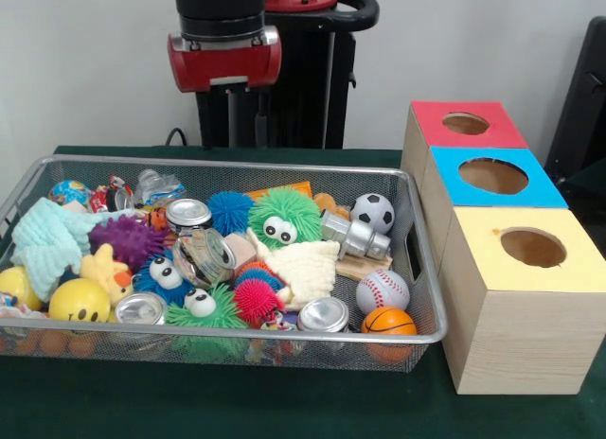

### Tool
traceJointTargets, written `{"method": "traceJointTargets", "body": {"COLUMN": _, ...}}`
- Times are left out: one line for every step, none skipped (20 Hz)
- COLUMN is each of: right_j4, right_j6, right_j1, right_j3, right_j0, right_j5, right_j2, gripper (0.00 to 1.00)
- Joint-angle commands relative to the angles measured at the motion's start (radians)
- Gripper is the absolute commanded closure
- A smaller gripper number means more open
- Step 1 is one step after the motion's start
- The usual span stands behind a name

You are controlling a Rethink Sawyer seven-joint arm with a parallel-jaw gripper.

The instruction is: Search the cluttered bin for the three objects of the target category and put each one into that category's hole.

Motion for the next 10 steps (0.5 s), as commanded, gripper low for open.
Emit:
{"method": "traceJointTargets", "body": {"right_j4": -0.115, "right_j6": -0.371, "right_j1": 0.007, "right_j3": 0.028, "right_j0": -0.078, "right_j5": -0.002, "right_j2": 0.097, "gripper": 0.00}}
{"method": "traceJointTargets", "body": {"right_j4": -0.123, "right_j6": -0.375, "right_j1": 0.012, "right_j3": 0.031, "right_j0": -0.090, "right_j5": -0.006, "right_j2": 0.104, "gripper": 0.00}}
{"method": "traceJointTargets", "body": {"right_j4": -0.134, "right_j6": -0.379, "right_j1": 0.020, "right_j3": 0.040, "right_j0": -0.110, "right_j5": -0.018, "right_j2": 0.111, "gripper": 0.00}}
{"method": "traceJointTargets", "body": {"right_j4": -0.142, "right_j6": -0.378, "right_j1": 0.024, "right_j3": 0.045, "right_j0": -0.121, "right_j5": -0.019, "right_j2": 0.117, "gripper": 0.00}}
{"method": "traceJointTargets", "body": {"right_j4": -0.146, "right_j6": -0.382, "right_j1": 0.032, "right_j3": 0.045, "right_j0": -0.133, "right_j5": -0.018, "right_j2": 0.125, "gripper": 0.00}}
{"method": "traceJointTargets", "body": {"right_j4": -0.150, "right_j6": -0.383, "right_j1": 0.036, "right_j3": 0.049, "right_j0": -0.143, "right_j5": -0.017, "right_j2": 0.134, "gripper": 0.00}}
{"method": "traceJointTargets", "body": {"right_j4": -0.155, "right_j6": -0.390, "right_j1": 0.045, "right_j3": 0.047, "right_j0": -0.159, "right_j5": -0.008, "right_j2": 0.142, "gripper": 0.00}}
{"method": "traceJointTargets", "body": {"right_j4": -0.158, "right_j6": -0.392, "right_j1": 0.048, "right_j3": 0.048, "right_j0": -0.166, "right_j5": -0.003, "right_j2": 0.146, "gripper": 0.00}}
{"method": "traceJointTargets", "body": {"right_j4": -0.165, "right_j6": -0.397, "right_j1": 0.057, "right_j3": 0.045, "right_j0": -0.177, "right_j5": 0.000, "right_j2": 0.151, "gripper": 0.00}}
{"method": "traceJointTargets", "body": {"right_j4": -0.171, "right_j6": -0.396, "right_j1": 0.062, "right_j3": 0.046, "right_j0": -0.183, "right_j5": 0.000, "right_j2": 0.155, "gripper": 0.00}}
